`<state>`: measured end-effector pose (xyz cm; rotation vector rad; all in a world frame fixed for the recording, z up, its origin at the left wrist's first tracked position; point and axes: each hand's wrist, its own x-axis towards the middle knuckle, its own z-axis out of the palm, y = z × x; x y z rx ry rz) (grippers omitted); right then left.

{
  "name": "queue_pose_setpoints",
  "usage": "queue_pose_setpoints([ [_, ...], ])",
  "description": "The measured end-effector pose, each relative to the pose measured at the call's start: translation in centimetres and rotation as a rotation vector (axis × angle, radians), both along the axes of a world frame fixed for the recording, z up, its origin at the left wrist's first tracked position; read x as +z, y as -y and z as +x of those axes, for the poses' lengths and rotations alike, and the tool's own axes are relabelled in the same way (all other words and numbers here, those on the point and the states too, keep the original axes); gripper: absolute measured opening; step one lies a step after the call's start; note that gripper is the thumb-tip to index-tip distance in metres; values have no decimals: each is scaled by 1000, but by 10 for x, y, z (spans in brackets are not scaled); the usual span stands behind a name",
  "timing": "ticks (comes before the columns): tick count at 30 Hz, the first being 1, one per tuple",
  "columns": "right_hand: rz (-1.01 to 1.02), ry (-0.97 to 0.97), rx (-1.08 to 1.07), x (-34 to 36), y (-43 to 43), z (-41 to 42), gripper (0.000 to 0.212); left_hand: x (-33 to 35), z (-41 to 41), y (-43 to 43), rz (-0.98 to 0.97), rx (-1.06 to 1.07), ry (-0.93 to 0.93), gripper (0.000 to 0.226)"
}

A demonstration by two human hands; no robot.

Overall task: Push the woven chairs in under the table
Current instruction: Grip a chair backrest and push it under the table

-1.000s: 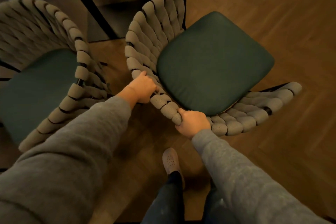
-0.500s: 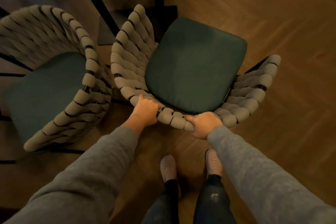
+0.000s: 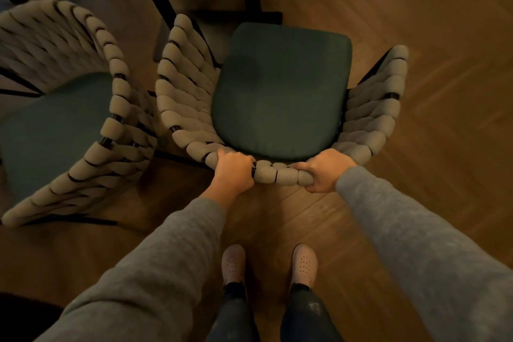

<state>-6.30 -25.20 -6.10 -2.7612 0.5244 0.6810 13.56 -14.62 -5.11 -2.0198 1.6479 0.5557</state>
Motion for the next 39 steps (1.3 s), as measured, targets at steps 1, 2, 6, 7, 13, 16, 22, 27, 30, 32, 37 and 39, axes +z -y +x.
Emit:
queue_pose_setpoints([
  [1,-5,-4,16,-1,9,-2,52,0,-3,6,-10,11,-4,32],
  [2,-10,-4,29,-1,18,-4,52,-1,-6,11,-14,18,-9,33],
  [6,-25,-15,62,-3,51,-12,54,-2,-16,29,-49,21,-39,33],
  [7,-31,-22,66,-3,59,-13,55,-1,-16,33,-66,23,-58,32],
  [13,-53,-101,43,-3,100,-3,56,2,17,56,-59,-68,-239,40],
  [16,-31,-134,8,-2,108,13,54,5,49,65,-17,-35,-278,46],
  [22,-11,-199,6,3,122,37,37,10,104,85,178,-136,-133,61],
  [27,-35,-199,21,1,119,40,32,10,116,88,236,-208,-82,64],
  [30,-49,-186,-2,0,121,39,31,7,115,92,230,-233,-85,62],
  [32,-68,-173,-6,2,122,39,28,8,115,95,241,-239,-88,61],
  [37,-64,-219,-20,9,124,28,33,19,101,103,268,-246,-75,50],
  [39,-69,-232,-40,11,127,20,38,22,92,108,265,-263,-61,46],
])
